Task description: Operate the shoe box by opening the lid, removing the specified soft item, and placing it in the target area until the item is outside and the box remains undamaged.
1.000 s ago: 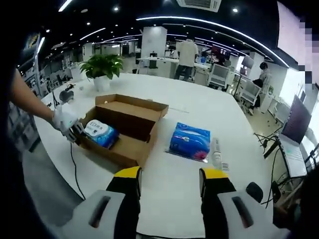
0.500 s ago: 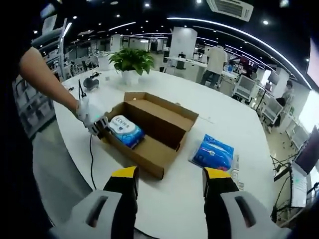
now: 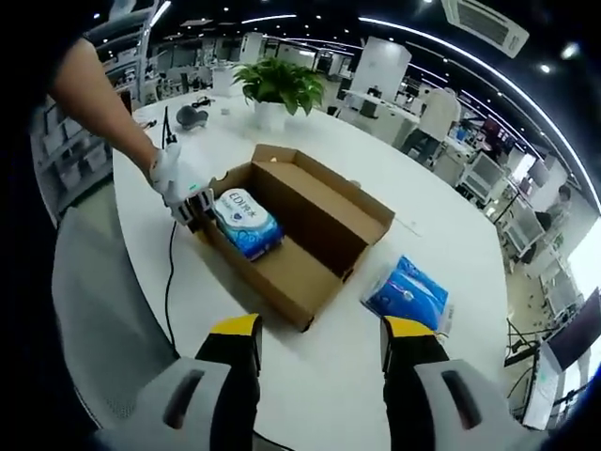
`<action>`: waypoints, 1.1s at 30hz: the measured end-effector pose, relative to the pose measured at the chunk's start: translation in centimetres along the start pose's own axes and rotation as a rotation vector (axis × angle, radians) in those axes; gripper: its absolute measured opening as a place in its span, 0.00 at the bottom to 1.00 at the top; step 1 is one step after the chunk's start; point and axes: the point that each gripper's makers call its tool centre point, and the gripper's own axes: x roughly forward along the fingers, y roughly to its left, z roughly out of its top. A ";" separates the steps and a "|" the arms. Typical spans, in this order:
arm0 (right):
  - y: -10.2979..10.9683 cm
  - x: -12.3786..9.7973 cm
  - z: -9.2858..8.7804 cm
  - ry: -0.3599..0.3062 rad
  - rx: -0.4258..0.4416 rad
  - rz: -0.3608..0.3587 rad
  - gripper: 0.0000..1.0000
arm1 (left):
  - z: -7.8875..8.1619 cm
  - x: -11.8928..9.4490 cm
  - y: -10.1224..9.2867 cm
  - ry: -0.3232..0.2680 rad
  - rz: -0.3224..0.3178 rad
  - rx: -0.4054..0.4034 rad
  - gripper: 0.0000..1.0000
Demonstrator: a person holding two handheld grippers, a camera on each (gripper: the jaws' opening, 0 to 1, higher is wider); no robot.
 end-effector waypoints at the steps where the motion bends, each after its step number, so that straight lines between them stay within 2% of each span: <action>1: 0.1 0.1 0.3 -0.007 0.012 0.010 0.49 | 0.0 0.0 0.0 0.000 0.000 0.000 0.02; 4: 0.4 0.5 1.1 -0.021 0.020 0.037 0.50 | 0.0 0.0 0.0 0.000 0.001 0.003 0.02; 9: 1.2 1.5 2.9 -0.054 -0.018 0.095 0.49 | 0.0 0.0 -0.1 0.001 0.000 -0.001 0.02; 13: 1.6 2.6 3.3 -0.053 -0.024 0.128 0.49 | 0.0 0.1 -0.1 0.000 0.001 0.002 0.02; 16: 2.1 3.6 3.9 -0.040 -0.057 0.170 0.49 | 0.0 0.1 -0.1 0.000 0.001 0.003 0.02; 22: 2.4 3.9 6.4 -0.055 -0.125 0.221 0.49 | 0.0 0.1 -0.1 0.000 0.001 0.001 0.02; 25: 2.7 4.3 7.0 -0.061 -0.155 0.232 0.50 | 0.0 0.2 -0.1 0.000 0.001 0.002 0.02; 26: 2.8 4.4 7.3 -0.071 -0.152 0.238 0.52 | 0.0 0.2 -0.1 0.000 0.001 0.002 0.02; 27: 3.4 4.5 8.2 -0.110 -0.115 0.273 0.56 | 0.0 0.2 -0.1 0.000 0.001 0.002 0.02; 29: 3.9 4.9 8.8 -0.125 -0.077 0.306 0.60 | 0.1 0.2 -0.1 0.000 0.001 0.001 0.02; 31: 3.9 5.6 8.9 -0.109 -0.112 0.302 0.58 | 0.1 0.2 -0.2 0.000 0.001 0.002 0.02; 33: 3.6 6.4 8.4 -0.052 -0.230 0.287 0.56 | 0.1 0.2 -0.2 0.000 0.001 0.002 0.02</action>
